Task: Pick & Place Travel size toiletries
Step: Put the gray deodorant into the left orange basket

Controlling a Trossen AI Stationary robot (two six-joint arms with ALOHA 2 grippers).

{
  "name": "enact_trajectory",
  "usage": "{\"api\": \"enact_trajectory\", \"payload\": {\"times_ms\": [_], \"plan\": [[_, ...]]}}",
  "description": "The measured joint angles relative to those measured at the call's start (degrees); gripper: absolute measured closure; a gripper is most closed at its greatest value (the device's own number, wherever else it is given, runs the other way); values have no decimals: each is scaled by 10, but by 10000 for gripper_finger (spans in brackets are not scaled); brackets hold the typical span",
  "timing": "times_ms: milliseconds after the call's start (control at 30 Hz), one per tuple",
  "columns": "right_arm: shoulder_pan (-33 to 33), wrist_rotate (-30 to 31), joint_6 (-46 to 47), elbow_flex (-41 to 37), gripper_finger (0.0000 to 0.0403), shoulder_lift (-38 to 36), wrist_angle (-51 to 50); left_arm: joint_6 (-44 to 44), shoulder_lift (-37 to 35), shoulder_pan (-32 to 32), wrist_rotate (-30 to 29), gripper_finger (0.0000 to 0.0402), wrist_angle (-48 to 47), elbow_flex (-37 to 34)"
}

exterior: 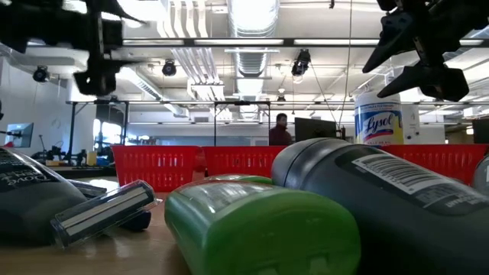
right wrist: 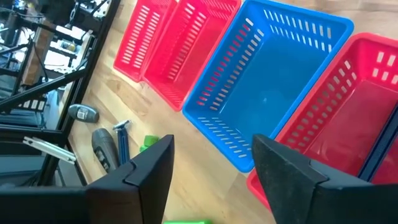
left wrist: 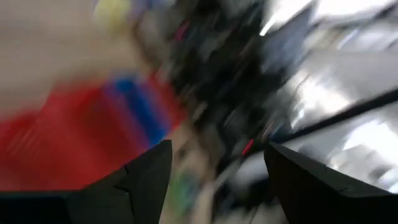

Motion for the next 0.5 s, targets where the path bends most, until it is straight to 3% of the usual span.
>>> {"api": "enact_trajectory", "payload": {"times_ms": [167,300,500], "plan": [[0,-1,0,0,199,0,0,56,88,-50,31,140,-252,86],[0,-1,0,0,203,0,0,134,148,-104,37,140,-391,172],[0,-1,-8,-1,208,0,-2,201,240,-199,48,140,-457,252]]}}
